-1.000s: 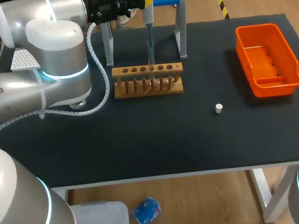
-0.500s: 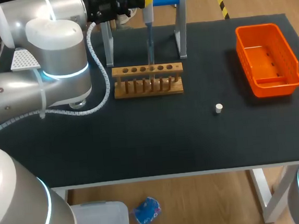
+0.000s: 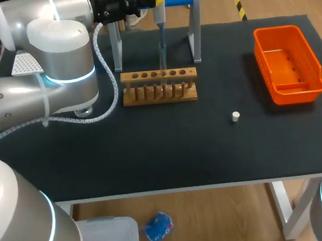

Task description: Invert the test tube, pick up the pipette, mount the tip to pipette, aspirate from beaker and dispense into the tube, eject the tip, return the pipette, and cap with the stopper.

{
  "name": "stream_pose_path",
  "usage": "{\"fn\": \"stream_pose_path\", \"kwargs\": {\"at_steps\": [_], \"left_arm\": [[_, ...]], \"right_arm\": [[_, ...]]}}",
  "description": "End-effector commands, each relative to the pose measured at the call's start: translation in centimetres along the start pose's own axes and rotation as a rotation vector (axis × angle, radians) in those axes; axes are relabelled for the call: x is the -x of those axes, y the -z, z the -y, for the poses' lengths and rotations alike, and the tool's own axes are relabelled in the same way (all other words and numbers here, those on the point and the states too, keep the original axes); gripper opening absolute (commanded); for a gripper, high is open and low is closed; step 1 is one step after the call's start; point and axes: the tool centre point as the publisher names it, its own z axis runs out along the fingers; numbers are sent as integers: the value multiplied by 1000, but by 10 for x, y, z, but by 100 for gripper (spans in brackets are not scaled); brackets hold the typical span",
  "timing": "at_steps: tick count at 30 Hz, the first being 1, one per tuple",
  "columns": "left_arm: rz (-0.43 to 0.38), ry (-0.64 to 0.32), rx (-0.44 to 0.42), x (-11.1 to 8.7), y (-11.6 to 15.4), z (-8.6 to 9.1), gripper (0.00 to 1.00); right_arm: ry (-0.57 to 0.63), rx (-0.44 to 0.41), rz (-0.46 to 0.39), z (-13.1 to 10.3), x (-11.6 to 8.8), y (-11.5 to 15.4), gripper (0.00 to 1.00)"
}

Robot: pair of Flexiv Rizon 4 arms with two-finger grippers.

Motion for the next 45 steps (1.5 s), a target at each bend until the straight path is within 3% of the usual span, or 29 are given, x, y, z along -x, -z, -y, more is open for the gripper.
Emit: {"fn": "stream_pose_path", "kwargs": {"at_steps": [1,7,15,22,28,37,45], "left_arm": [[1,0,1,0,0,0,0],[1,0,1,0,0,0,0],[1,0,1,0,0,0,0],[1,0,1,0,0,0,0],[1,0,1,0,0,0,0],[1,0,1,0,0,0,0],[1,0,1,0,0,0,0]], "right_arm": [[9,22,22,4,-8,24,100],[12,72,56,22,-22,57,100],[24,109,76,70,-49,81,100],[14,94,100,120,-75,70,100],[19,98,129,146,-88,58,100],[-16,60,159,193,-83,37,100],[-16,60,159,193,-83,37,100]]}}
